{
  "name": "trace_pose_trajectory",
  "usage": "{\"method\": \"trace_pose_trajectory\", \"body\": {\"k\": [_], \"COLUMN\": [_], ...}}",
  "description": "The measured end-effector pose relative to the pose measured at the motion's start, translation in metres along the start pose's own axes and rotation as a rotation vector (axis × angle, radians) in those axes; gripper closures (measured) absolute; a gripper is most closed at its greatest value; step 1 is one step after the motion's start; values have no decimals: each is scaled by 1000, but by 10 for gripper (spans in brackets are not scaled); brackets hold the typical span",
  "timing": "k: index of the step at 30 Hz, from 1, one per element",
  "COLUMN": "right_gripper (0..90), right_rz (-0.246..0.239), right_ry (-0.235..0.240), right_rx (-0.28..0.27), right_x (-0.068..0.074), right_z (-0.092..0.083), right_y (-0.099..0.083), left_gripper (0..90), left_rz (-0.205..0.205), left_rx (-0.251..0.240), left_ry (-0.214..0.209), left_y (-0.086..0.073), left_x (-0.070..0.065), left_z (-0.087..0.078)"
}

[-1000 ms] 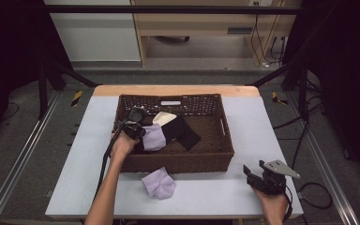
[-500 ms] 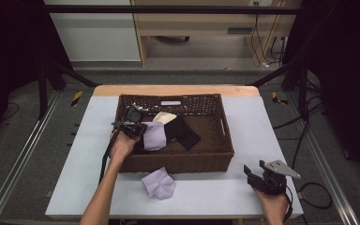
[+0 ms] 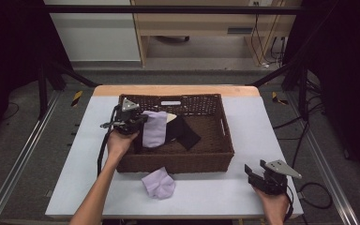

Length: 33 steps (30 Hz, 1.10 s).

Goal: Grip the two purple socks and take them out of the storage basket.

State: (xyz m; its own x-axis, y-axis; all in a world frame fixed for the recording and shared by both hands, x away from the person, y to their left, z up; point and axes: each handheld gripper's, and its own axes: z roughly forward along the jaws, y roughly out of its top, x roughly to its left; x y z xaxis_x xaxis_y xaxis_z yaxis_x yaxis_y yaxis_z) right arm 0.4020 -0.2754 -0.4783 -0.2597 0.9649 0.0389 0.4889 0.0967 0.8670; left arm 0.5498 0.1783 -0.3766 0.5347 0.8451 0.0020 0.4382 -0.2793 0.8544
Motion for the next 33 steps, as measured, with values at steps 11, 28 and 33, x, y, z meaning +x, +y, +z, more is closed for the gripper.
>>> {"method": "trace_pose_trajectory", "body": {"k": [11,28,33], "right_gripper": [354,368,367], "right_rz": [6,5,2], "right_ry": [-4,-3,-7], "right_rx": [-5,-5,-7], "right_x": [-1,-1,-2], "right_z": [-1,-2,-2], "right_y": [0,0,0], "left_gripper": [871,876,875], "left_rz": [2,73,60], "left_rx": [-202,-319,-360], "left_ry": [-41,-122,-181], "left_y": [15,17,18], "left_x": [-9,-36,-40], "left_z": [-47,-114,-130]}}
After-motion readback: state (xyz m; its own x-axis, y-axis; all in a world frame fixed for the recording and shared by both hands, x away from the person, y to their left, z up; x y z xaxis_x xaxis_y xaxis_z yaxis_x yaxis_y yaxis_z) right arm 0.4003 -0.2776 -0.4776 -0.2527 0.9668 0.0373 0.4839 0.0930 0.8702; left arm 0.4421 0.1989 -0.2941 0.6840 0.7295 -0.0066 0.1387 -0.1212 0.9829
